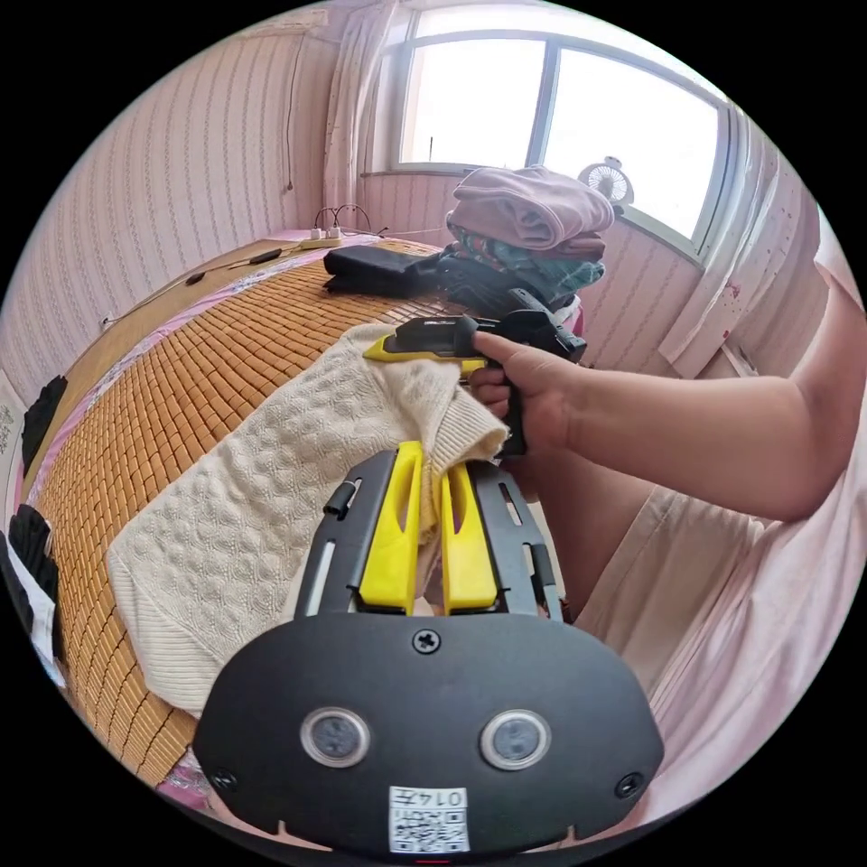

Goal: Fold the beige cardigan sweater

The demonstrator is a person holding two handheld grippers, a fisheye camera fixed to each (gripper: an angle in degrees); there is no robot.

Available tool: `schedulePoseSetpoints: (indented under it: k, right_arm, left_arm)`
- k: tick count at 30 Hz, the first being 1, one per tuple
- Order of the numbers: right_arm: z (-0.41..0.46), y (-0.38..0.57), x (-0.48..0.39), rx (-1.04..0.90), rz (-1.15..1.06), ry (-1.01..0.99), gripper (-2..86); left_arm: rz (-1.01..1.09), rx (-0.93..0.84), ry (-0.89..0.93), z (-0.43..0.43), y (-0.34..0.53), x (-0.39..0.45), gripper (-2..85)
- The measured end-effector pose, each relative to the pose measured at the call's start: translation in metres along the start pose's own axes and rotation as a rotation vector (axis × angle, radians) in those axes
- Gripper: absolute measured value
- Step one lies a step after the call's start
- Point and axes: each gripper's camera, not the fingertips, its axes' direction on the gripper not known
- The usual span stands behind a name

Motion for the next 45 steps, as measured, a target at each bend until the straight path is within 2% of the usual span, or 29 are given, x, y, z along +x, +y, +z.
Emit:
schedulePoseSetpoints:
  k: [3,6,9,11,14,17,18,22,24,26,28,30,34,35,37,40,43,45]
  right_arm:
    - [-0.036,-0.013,-0.042,0.040,-0.152,0.025,3.5]
    - [-0.042,-0.024,-0.104,-0.023,-0.359,0.153,3.8]
    - [0.002,-0.024,-0.158,-0.225,-0.557,0.278,5.0]
    - [0.070,-0.008,-0.184,-0.457,-0.696,0.363,6.5]
    - [0.167,0.036,-0.188,-0.722,-0.858,0.476,8.7]
    - [0.235,0.074,-0.172,-0.955,-0.923,0.579,11.3]
    - [0.240,0.077,-0.172,-0.969,-0.921,0.570,11.7]
    - [0.222,0.058,-0.192,-0.883,-0.852,0.451,12.2]
    - [0.208,0.046,-0.203,-0.838,-0.864,0.440,9.6]
    - [0.200,0.033,-0.213,-0.756,-0.921,0.503,2.9]
    - [0.211,0.027,-0.217,-0.722,-0.954,0.580,1.1]
    - [0.235,0.025,-0.216,-0.742,-0.985,0.614,0.3]
    - [0.299,0.027,-0.194,-0.803,-0.994,0.727,-0.4]
    - [0.303,0.023,-0.191,-0.777,-0.975,0.700,-0.6]
    - [0.304,0.013,-0.191,-0.781,-0.924,0.684,-0.6]
    - [0.289,-0.005,-0.197,-0.793,-0.861,0.609,-0.2]
    - [0.235,-0.020,-0.220,-0.644,-0.883,0.496,0.5]
    - [0.199,-0.033,-0.223,-0.552,-0.865,0.498,1.5]
  left_arm:
    - [0.009,0.105,0.076,-0.002,-0.017,0.008,3.0]
    - [-0.022,0.182,0.122,-0.006,-0.025,0.009,3.5]
    - [-0.027,0.190,0.117,-0.014,-0.015,-0.001,4.1]
    - [-0.050,0.140,0.145,-0.018,-0.002,-0.016,5.1]
    - [-0.090,0.024,0.210,-0.030,0.031,-0.046,6.9]
    - [-0.201,-0.108,0.197,-0.047,0.058,-0.077,7.9]
    - [-0.233,-0.129,0.204,-0.056,0.066,-0.087,7.9]
    - [-0.349,-0.101,0.212,-0.077,0.082,-0.115,7.6]
    - [-0.409,-0.067,0.183,-0.080,0.083,-0.129,6.8]
    - [-0.418,-0.032,0.114,-0.078,0.076,-0.135,6.6]
    - [-0.458,-0.002,0.021,-0.072,0.066,-0.144,7.3]
    - [-0.528,0.022,-0.037,-0.055,0.050,-0.160,9.8]
    - [-0.603,-0.046,-0.018,-0.020,0.033,-0.183,14.1]
    - [-0.628,-0.114,-0.056,-0.003,0.033,-0.189,14.9]
    - [-0.607,-0.111,-0.083,0.005,0.033,-0.193,15.6]
    - [-0.624,-0.101,-0.049,0.001,0.030,-0.200,15.8]
    - [-0.655,-0.054,-0.039,-0.016,0.026,-0.208,15.7]
    - [-0.667,-0.013,-0.058,-0.024,0.024,-0.215,16.0]
